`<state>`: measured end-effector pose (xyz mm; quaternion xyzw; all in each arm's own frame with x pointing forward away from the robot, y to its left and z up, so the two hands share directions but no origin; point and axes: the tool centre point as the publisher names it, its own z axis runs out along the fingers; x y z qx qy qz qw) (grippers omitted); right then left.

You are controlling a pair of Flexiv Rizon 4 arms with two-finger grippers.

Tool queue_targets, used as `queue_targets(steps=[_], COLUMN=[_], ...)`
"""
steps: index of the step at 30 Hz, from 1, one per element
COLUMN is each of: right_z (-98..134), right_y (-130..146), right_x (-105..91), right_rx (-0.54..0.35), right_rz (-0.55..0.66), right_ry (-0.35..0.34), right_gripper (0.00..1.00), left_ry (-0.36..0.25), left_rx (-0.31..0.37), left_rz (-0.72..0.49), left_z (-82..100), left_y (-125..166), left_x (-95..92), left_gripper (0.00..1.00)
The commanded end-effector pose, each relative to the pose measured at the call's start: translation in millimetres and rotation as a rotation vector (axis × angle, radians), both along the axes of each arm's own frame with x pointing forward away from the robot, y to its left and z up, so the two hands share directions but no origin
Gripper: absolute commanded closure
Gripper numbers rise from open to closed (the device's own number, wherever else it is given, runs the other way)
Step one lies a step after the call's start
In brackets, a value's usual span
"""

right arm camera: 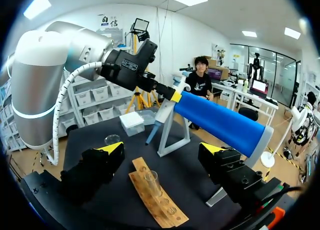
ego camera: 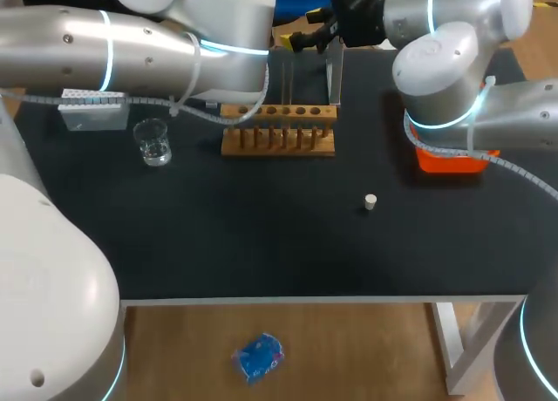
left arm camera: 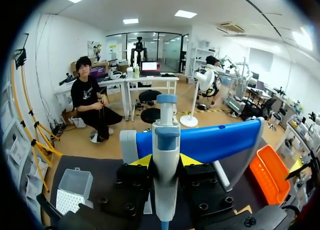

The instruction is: Invert the test tube, pick up the pipette, mount the tip to pipette, aspirate from beaker and dispense into the tube, eject the tip, return the pipette, and cap with the stopper.

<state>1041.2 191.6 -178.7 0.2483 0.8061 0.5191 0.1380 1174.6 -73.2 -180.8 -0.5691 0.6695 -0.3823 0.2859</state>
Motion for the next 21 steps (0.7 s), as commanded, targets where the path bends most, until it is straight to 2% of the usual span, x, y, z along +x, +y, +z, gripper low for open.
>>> queue_targets(steps=[1,21], right_z=[1,1], right_y=[-1,-1], right_x=[-0.3,-0.3], right_rx=[0.0,0.0], right_rz=[0.003,0.003], right_ry=[0.002,0.002], right_gripper=[0.0,0.0], left_ry=[0.003,0.022], left_rx=[0.004,0.006], left_rz=[0.003,0.012], left_z=[-0.3,-10.6], left_y=[-1,0], left_x=[3.7,3.2], left_gripper=[1.0,1.0])
